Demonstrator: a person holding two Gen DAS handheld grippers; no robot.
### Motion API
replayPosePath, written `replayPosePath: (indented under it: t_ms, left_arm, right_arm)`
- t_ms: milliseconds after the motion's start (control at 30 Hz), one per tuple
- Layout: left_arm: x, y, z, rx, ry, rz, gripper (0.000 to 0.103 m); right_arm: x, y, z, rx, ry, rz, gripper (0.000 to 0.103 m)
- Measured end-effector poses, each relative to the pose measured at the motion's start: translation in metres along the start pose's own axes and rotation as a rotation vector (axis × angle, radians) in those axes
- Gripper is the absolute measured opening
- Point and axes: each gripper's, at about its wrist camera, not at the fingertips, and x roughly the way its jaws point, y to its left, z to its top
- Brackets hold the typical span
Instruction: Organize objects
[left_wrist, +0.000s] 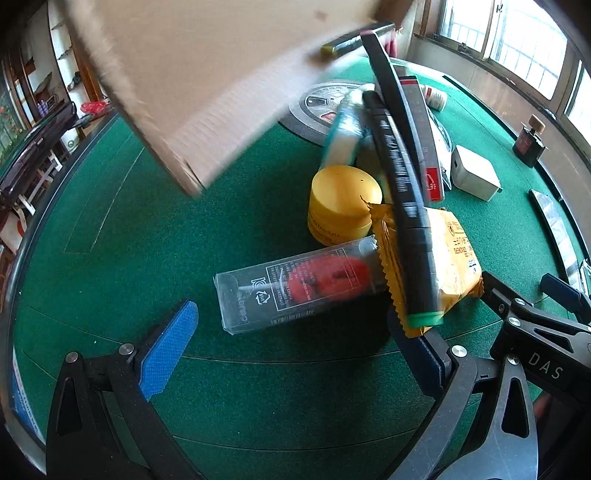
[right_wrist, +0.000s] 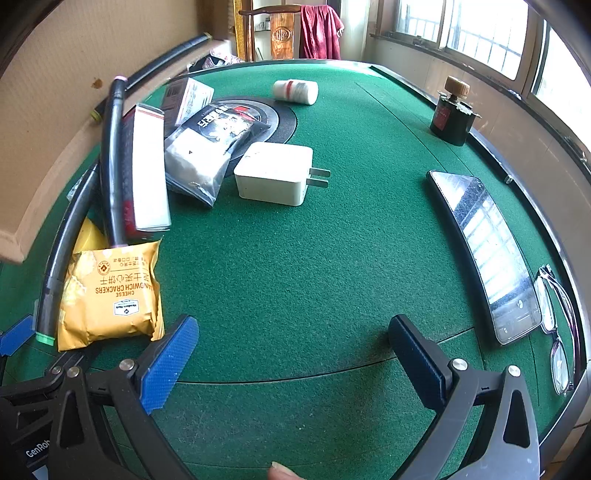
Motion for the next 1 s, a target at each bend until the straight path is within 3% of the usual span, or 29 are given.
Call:
replayPosePath:
  t_ms: [1000]
  left_arm:
    - [-0.0007,0.0069,-0.0004,0.000,0.000,0.000,0.103]
  right_arm:
    - [0.0026,0.0072,0.0011,0.007,0.001,-0.005,0.103]
